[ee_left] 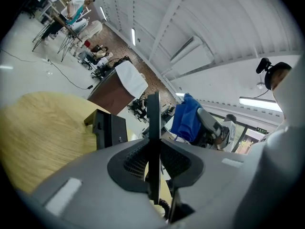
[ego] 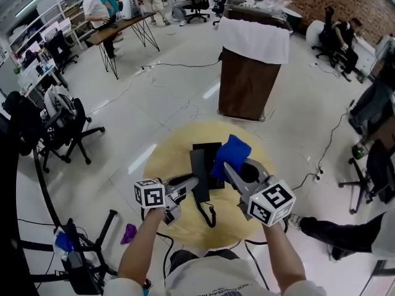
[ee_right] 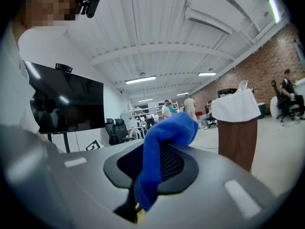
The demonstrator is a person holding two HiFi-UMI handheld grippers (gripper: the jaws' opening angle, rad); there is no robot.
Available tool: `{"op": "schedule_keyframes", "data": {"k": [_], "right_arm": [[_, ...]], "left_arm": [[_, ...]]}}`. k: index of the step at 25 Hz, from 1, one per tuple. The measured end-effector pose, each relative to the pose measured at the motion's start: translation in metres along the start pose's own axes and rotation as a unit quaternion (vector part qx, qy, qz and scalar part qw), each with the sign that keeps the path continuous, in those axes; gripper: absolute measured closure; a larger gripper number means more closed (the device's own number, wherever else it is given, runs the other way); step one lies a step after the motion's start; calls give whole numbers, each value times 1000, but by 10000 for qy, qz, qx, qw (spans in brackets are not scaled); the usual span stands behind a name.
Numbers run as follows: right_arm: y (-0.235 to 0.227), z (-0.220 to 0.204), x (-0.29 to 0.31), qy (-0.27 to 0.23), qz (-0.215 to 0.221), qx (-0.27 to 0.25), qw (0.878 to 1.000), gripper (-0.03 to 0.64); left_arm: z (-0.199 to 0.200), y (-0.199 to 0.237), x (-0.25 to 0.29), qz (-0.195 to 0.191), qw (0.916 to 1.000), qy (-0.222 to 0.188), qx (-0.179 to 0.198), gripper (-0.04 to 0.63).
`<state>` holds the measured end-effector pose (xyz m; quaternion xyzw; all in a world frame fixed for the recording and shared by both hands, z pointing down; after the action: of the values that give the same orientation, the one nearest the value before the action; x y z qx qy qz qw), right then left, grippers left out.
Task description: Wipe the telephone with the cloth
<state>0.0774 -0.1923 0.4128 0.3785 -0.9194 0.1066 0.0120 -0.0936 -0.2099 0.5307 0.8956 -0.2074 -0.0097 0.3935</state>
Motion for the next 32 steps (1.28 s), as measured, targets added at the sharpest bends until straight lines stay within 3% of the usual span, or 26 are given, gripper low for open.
{"op": "schedule_keyframes", "data": {"k": [13, 28, 32], "right_arm": [[-30, -44, -10, 550, -259, 391, 9974, 555], [-28, -63, -4, 883, -203, 500, 9946, 555], [-27, -64, -3, 906, -191, 530, 9943, 555]], "left_arm": [[-12, 85, 33, 340, 9977, 390, -448, 534], [-17, 113, 41, -126, 9932, 598, -995, 534], [-23, 119, 41, 43, 9932, 594, -997, 526]]}}
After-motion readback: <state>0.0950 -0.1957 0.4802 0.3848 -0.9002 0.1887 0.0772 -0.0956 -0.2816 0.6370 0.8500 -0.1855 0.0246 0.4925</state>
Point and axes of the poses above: the fingertips, and each gripper's own axes: x forward along the fingers, y to its left, z out of its top, the point moved 5 cm from there along -x, backward along the fingers, and after that the axes turned 2 degrees about y, right-handed, at the moved point
